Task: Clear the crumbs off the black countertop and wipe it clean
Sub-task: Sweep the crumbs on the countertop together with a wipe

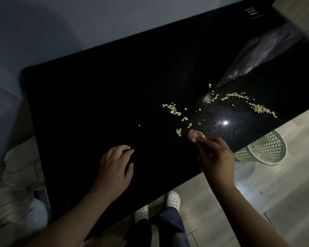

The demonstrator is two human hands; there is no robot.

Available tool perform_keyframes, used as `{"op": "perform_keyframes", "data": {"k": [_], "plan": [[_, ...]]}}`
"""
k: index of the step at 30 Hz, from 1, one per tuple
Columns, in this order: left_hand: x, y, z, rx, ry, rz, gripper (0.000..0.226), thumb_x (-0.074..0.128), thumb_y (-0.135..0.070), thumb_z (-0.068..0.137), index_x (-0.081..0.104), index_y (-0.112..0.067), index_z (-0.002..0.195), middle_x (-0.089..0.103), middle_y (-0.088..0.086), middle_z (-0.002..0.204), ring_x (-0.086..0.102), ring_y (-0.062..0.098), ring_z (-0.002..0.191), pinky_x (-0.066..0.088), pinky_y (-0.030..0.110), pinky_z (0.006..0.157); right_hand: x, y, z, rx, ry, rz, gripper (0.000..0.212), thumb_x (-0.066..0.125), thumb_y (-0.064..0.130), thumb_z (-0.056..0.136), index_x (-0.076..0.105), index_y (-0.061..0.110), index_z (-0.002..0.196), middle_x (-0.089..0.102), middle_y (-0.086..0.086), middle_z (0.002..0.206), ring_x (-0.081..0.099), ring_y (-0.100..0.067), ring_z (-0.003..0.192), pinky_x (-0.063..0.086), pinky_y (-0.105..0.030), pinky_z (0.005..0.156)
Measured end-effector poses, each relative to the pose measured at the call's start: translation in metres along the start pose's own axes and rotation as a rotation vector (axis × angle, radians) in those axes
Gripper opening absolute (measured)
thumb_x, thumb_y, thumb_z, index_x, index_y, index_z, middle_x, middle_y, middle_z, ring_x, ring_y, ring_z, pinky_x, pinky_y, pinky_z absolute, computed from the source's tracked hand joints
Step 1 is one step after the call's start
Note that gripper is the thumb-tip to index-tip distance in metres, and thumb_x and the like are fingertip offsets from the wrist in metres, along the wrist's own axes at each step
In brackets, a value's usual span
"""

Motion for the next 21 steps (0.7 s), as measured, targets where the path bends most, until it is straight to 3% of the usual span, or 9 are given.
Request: {"op": "perform_keyframes", "data": {"k": [2,10,15,21], "plan": [[-0.001,0.004,0.0,-0.005,0.002,-0.009,0.04,0.057,-0.02,0.09,0.055,-0.013,0.129,0.049,-0.001,0.13,0.041,0.018,0.125,0.037,0.039,0.105,0.007,0.024,-0.009,-0.029,0.012,0.068,0.02,0.075,0.011,0.08,0.074,0.017,0.099,0.063,0.005,0.093,0.061,-0.01,0.079,0.046,-0.02,0.069],[-0.022,0.046,-0.009,-0.127,-0.054,-0.036,0.04,0.055,-0.021,0.091,0.054,-0.009,0.129,0.049,0.004,0.13,0.042,0.023,0.123,0.038,0.037,0.1,0.084,0.101,0.0,-0.038,0.155,0.246,0.017,0.069,0.017,0.086,0.074,0.02,0.102,0.064,0.003,0.095,0.06,-0.015,0.086,0.051,-0.031,0.075],[-0.03,0.061,-0.017,-0.138,-0.027,-0.071,0.059,0.032,-0.044,0.088,0.052,-0.01,0.132,0.047,0.004,0.132,0.04,0.023,0.125,0.041,0.04,0.101,0.125,0.125,0.017,-0.133,0.212,0.164,0.02,0.066,0.022,0.087,0.071,0.024,0.107,0.062,0.005,0.098,0.056,-0.014,0.088,0.05,-0.028,0.073],[-0.029,0.065,-0.012,-0.17,-0.028,-0.107,0.054,0.036,-0.04,0.089,0.054,-0.01,0.131,0.048,0.004,0.13,0.041,0.022,0.123,0.039,0.04,0.102,0.152,0.12,0.022,-0.204,0.233,0.036,0.014,0.068,0.029,0.085,0.074,0.026,0.097,0.063,0.005,0.095,0.055,-0.016,0.083,0.05,-0.028,0.064]]}}
Point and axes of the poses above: each hand's wrist, its own z-axis towards the middle knuckle, its own x-axis out of the palm, y = z × x, the point moved 8 cm from there along z, towards the middle knuckle
